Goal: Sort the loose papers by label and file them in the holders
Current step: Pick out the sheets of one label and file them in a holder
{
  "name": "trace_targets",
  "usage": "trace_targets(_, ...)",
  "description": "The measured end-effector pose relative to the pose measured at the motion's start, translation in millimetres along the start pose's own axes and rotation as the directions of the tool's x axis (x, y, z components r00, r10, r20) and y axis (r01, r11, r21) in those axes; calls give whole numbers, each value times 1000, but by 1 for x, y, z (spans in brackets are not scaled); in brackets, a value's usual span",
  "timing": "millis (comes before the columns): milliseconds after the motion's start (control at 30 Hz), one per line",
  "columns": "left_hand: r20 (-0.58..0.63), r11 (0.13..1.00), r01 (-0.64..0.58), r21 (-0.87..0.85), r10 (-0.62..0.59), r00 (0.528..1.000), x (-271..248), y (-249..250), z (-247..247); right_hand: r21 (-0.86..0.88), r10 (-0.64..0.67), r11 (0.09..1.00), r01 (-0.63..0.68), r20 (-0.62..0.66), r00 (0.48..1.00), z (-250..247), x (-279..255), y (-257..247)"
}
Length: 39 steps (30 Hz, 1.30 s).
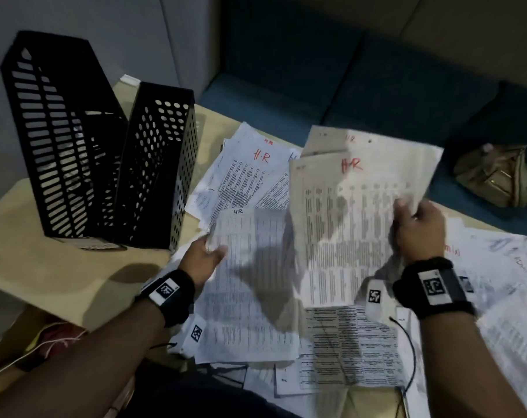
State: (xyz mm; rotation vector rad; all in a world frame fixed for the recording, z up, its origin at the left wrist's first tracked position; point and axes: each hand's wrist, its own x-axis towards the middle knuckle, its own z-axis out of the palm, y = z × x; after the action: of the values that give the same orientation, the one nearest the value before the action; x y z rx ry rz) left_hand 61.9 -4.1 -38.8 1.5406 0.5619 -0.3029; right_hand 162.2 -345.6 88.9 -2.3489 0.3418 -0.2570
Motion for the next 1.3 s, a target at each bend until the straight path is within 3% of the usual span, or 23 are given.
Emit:
trace_targets(167,-74,972,-29,231,47,996,4,9,13,-11,221,974,-227,284,933,62,-37,48)
trace_targets(333,-50,997,-10,78,14,999,1,16,22,-125,337,941,-314,409,848,115,-82,59)
trace_targets(400,-8,994,1,113,0,1000,1,14,25,-133,382,923,-362,440,813,125,-95,51)
trace_targets(500,-1,978,45,206,-45,999,0,7,26,-205,339,940,-274,452,825,129,-101,41)
trace_targets(567,-11,979,43,198,-42,999,0,4,23,-70,231,973,-221,380,896,129,-98,38)
trace_targets(633,71,983,9,184,-22,997,-3,7,20,114,175,969,-221,315,933,129,-91,41)
trace_targets(767,316,932,-169,320,63,947,-8,26,21,245,148,931,-271,424,893,129,-80,40)
trace_targets(867,341,909,-284,306,174,924,-1,31,23,103,29,991,-87,466,884,128,-78,40)
trace_targets(933,306,921,-268,284,178,935,4,34,25,-50,-4,998,35,520,854,129,-79,40)
trace_targets(1133,301,890,-289,353,185,936,7,36,32,-153,-35,980,125,491,870,135,-77,37)
trace_targets(1233,249,915,-274,296,202,947,2,31,32,-209,-38,959,192,574,818,136,-72,40)
trace_targets(1300,225,948,-216,232,164,960,-1,26,32,-175,-35,971,162,567,823,136,-72,42)
